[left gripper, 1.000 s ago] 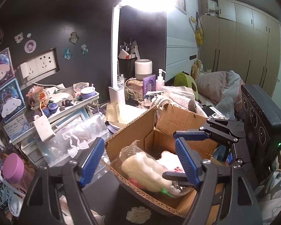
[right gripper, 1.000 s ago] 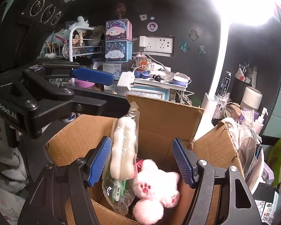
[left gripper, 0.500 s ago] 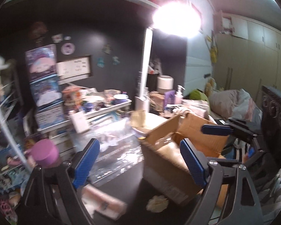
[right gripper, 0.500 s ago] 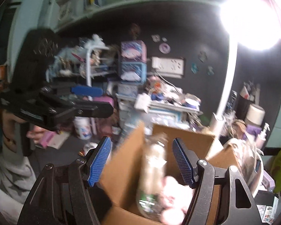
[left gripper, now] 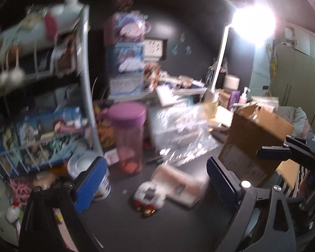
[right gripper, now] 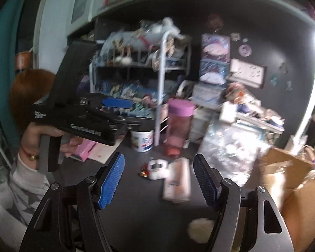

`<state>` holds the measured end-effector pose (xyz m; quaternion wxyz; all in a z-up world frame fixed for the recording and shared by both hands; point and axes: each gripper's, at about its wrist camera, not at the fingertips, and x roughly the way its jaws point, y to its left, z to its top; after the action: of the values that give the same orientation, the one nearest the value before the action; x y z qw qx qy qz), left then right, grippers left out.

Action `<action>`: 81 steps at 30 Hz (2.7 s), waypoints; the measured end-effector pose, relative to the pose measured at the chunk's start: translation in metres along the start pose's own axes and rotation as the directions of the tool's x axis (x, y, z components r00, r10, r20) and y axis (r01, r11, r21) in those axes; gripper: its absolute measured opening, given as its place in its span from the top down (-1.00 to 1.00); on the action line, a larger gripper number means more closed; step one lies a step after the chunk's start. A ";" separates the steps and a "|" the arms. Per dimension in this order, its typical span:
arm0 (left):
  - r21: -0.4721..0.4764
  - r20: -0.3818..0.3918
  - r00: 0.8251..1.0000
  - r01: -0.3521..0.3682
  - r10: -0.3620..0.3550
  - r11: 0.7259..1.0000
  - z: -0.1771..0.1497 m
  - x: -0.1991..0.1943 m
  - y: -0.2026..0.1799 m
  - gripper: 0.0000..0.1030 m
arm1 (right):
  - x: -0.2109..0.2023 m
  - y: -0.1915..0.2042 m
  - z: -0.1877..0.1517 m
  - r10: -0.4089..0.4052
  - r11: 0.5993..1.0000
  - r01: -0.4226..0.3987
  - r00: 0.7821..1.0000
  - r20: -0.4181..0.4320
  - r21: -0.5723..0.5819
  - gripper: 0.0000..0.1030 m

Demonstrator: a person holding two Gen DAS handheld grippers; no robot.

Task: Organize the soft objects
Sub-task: 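Move back to the desk and grasp the white fluffy plush with the left tool, then lower the right tool over the bagged pink item and close it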

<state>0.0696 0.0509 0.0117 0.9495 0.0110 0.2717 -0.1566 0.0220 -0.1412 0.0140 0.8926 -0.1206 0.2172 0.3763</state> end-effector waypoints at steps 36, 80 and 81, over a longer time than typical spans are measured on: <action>0.056 -0.378 0.926 0.026 -0.003 0.998 -0.079 0.129 0.014 0.06 | 0.147 -0.044 -0.064 -0.003 0.996 0.031 0.946 -0.323 0.083 0.67; -0.041 -0.328 0.945 -0.020 0.006 0.999 -0.105 0.089 0.040 0.08 | 0.147 -0.009 -0.071 0.057 0.998 -0.047 0.924 -0.379 0.037 0.19; -0.041 -0.328 0.945 -0.022 0.007 0.999 -0.105 0.089 0.040 0.08 | 0.145 -0.009 -0.070 0.060 0.998 -0.049 0.925 -0.375 0.038 0.21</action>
<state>0.0994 0.0742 -0.1268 0.8924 0.0177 0.4288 -0.1396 0.0977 -0.0841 -0.1166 0.8251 -0.1720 0.3927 0.3679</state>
